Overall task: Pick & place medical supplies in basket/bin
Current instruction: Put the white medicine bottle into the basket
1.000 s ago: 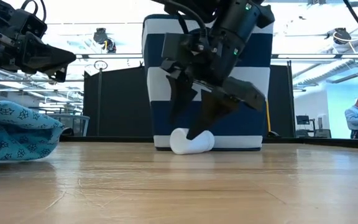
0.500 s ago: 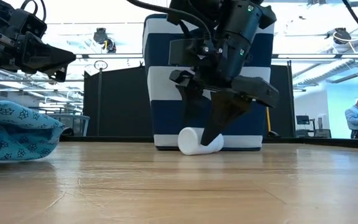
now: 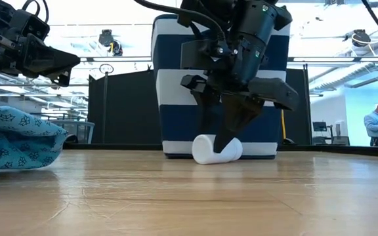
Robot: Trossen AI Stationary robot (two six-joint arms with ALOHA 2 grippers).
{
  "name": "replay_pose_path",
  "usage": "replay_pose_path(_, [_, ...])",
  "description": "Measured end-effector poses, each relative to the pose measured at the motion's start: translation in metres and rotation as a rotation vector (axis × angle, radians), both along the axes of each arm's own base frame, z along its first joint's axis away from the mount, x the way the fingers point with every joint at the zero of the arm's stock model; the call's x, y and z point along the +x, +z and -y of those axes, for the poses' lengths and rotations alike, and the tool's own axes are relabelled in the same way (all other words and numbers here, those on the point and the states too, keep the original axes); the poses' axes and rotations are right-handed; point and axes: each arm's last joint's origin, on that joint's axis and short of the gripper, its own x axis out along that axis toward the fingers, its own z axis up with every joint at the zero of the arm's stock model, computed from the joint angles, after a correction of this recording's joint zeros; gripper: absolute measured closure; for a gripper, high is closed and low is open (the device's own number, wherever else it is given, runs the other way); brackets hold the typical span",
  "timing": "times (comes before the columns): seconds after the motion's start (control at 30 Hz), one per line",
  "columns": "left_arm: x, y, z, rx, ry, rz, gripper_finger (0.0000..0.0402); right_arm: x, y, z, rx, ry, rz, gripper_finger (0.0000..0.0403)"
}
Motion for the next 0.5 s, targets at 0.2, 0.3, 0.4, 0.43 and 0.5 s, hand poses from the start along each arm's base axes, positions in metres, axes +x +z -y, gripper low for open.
replay_pose_path(0.2, [0.000, 0.000, 0.000, 0.000, 0.000, 0.001, 0.0364, -0.006, 0.022, -0.007, -0.024, 0.011, 0.058, 0.0248])
replay_pose_path(0.3, [0.000, 0.001, 0.000, 0.002, 0.000, 0.011, 0.0364, -0.011, 0.038, -0.012, -0.008, 0.016, 0.104, 0.0251])
replay_pose_path(0.4, [0.000, 0.002, 0.000, 0.004, -0.005, 0.020, 0.0364, -0.017, 0.056, -0.018, 0.018, 0.006, 0.163, 0.0252])
replay_pose_path(0.43, [0.000, 0.002, 0.000, 0.004, -0.010, 0.020, 0.0364, -0.020, 0.063, -0.021, 0.029, 0.005, 0.181, 0.0251])
replay_pose_path(0.5, [0.000, 0.002, 0.001, 0.003, -0.018, 0.020, 0.0364, -0.026, 0.077, -0.027, 0.056, -0.003, 0.224, 0.0249])
